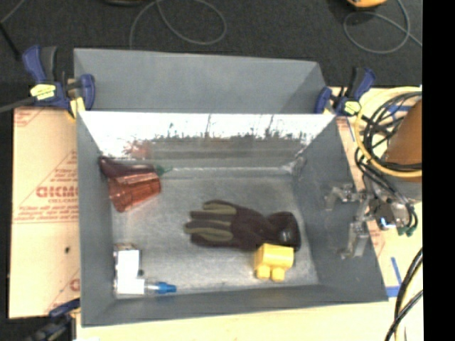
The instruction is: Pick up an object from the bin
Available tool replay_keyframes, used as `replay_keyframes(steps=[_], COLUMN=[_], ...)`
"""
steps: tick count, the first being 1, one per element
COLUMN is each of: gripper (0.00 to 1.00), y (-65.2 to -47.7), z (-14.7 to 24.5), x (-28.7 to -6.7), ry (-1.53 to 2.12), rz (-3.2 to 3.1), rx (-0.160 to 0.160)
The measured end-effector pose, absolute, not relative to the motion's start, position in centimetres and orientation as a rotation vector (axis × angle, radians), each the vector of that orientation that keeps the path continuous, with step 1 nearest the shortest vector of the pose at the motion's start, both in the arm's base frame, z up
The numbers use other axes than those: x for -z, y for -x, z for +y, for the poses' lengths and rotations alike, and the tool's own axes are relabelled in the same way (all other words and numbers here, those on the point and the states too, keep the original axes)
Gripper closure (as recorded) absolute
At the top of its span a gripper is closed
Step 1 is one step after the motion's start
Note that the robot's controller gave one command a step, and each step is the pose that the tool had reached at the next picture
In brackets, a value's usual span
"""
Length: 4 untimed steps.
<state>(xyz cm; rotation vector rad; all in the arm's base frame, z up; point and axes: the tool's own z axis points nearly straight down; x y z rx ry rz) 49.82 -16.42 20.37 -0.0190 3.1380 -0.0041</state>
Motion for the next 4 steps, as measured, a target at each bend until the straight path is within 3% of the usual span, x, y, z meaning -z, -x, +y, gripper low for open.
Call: replay_keyframes(steps=[1,2,3,4], gripper=[0.00,0.00,1.00,1.00], y=[-49.8,-50.8,-50.3,-50.3], z=[-16.4,-14.1,-7.7,-7.7], x=[-20.4,-16.6,-7.1,-7.1], ry=[0.020,0.069,-0.100,-0.098], rz=[3.138,3.128,3.130,3.130], rx=[0.004,0.012,0.005,0.005])
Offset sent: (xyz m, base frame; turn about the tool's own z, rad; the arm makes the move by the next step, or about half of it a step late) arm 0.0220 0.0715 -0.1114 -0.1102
